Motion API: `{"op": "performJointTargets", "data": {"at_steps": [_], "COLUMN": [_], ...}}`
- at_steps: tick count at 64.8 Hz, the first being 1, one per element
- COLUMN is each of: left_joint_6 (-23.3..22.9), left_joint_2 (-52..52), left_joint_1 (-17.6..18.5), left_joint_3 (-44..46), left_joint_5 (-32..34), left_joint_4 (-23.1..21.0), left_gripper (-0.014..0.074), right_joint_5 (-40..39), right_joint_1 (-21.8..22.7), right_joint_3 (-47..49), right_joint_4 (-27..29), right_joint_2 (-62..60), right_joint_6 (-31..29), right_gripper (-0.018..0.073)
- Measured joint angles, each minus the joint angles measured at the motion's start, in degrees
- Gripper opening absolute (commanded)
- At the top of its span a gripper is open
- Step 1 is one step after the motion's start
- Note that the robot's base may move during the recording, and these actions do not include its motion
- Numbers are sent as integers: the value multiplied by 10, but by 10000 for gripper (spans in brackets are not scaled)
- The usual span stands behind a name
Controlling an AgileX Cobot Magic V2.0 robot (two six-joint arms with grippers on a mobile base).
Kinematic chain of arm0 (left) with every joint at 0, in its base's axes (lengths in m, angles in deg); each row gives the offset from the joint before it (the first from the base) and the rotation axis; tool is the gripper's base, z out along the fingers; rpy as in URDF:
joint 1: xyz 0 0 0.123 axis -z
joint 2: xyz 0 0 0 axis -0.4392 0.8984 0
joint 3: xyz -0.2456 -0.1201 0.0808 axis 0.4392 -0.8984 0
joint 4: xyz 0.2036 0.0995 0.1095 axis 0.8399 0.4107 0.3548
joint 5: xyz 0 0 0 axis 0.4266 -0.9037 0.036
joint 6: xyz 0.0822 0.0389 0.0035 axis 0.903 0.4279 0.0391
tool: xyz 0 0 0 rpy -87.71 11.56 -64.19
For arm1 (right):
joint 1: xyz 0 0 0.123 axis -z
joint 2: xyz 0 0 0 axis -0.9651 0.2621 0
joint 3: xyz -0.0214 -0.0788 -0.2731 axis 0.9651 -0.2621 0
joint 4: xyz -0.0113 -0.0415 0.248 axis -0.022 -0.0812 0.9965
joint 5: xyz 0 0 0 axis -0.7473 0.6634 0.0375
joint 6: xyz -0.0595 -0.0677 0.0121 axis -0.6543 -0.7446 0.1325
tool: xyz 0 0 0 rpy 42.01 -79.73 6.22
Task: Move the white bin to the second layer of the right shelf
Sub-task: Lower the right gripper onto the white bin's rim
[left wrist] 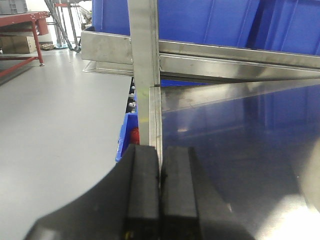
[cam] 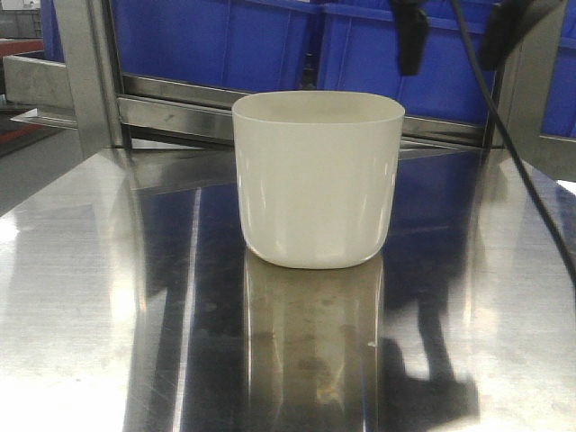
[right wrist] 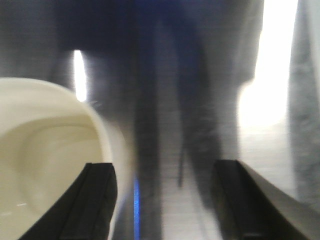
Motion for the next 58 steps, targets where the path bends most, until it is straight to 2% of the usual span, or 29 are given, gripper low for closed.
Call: {"op": "performJointTargets", "data": {"at_steps": [22, 50, 58], "left_joint_6": [0, 0, 0], "left_joint_2": [0, 0, 0], "left_joint_1": [0, 0, 0], "left_joint_3": [0, 0, 0], "left_joint_5": [0, 0, 0], "left_joint_4": [0, 0, 0], "left_gripper": [85, 85, 85], "right_joint_5": [27, -7, -17], "right_joint_1": [-3, -6, -3], "right_joint_3": [27, 28, 28], "right_joint_4": [48, 53, 67], "right_joint_2": [29, 89, 103], "right_joint_6": [-31, -46, -49], "right_gripper": [517, 515, 442]}}
